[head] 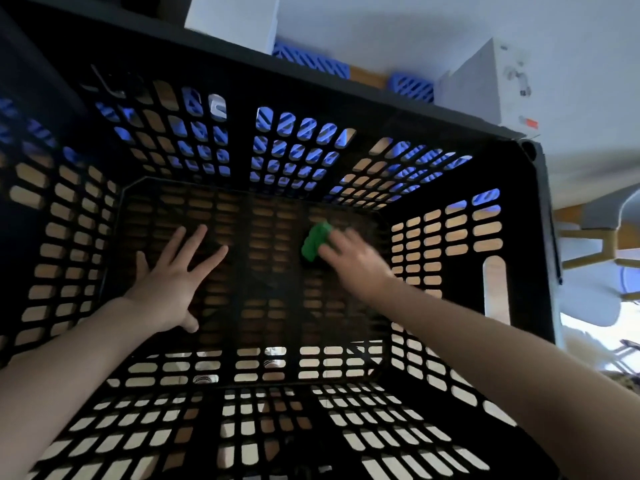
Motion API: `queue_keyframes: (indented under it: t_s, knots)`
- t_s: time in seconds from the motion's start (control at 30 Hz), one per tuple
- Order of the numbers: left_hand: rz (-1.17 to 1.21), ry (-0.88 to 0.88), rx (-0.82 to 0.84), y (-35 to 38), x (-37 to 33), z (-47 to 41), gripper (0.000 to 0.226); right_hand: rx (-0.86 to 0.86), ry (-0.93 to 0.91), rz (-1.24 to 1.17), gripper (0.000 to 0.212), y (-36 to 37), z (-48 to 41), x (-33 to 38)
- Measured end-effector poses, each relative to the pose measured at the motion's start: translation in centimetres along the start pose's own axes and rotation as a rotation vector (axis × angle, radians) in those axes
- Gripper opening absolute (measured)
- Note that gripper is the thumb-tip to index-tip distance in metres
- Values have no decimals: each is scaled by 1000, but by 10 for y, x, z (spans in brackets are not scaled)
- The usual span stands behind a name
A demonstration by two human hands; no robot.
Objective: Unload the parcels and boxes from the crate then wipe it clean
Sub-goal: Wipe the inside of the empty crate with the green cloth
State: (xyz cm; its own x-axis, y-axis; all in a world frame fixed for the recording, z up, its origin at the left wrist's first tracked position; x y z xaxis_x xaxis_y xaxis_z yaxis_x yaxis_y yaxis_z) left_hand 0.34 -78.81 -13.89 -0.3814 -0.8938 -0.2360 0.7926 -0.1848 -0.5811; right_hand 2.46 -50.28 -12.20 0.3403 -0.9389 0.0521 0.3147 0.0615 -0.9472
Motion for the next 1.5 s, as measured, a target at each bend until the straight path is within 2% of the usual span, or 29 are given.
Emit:
queue_keyframes:
  t_s: [0.1,0.17,0.2,0.27,0.4,0.5,0.6,0.7,0.83,0.97,1.03,1.17,1.37,1.43,1.5]
  knots:
    - [-13,0,16,-3,-3,3,141,263,-372,-26,56,20,67,43]
    - [-6,4,20,-4,-3,5,141,461,-540,-57,49,33,101,59]
    - [-1,3,21,-5,-4,5,141,504,-585,-67,46,37,109,61]
    - [1,4,27,-5,-4,5,140,448,-624,-27,40,33,102,55]
    - [-1,-2,22,-5,-2,4,139,168,-514,17,46,5,38,21]
    - [19,1,22,-2,-2,2,140,-6,-267,95,47,-14,-12,-26]
    - [23,2,26,-1,-1,2,140,-64,-9,110,47,-17,-35,-57]
    - [5,-7,29,-2,-2,3,141,-48,131,47,51,-4,-13,-39]
    - [-19,-16,36,-5,-3,5,140,142,-60,-40,58,20,57,20]
    - [4,-10,43,-6,-3,6,140,409,-471,-84,53,35,116,61]
    - [-2,-12,47,-5,-4,5,140,413,-542,-48,45,32,110,54]
    - [-23,-22,51,-5,-3,5,139,270,-360,56,44,12,51,7]
    - [-14,-27,41,-6,-3,4,139,162,-469,138,40,3,24,-7]
    - [-15,-28,35,-7,-5,5,140,71,-330,119,38,-4,11,-18]
    - [-12,-30,30,-5,-5,6,141,-50,-72,115,43,-17,-12,-45]
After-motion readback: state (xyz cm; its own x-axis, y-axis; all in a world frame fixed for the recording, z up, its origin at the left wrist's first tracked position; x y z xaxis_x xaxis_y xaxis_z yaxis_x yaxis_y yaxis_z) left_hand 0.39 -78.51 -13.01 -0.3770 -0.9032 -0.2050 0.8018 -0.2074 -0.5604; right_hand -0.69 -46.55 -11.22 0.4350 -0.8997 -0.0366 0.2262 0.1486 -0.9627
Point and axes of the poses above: each hand's wrist, its own z-axis away from the middle knuckle, its own y-axis out of the palm, x = y × z, the point moved 4 cm from there along -z, towards the middle knuckle, and after that the axes turned 5 degrees about y, right-handed, at the moved point
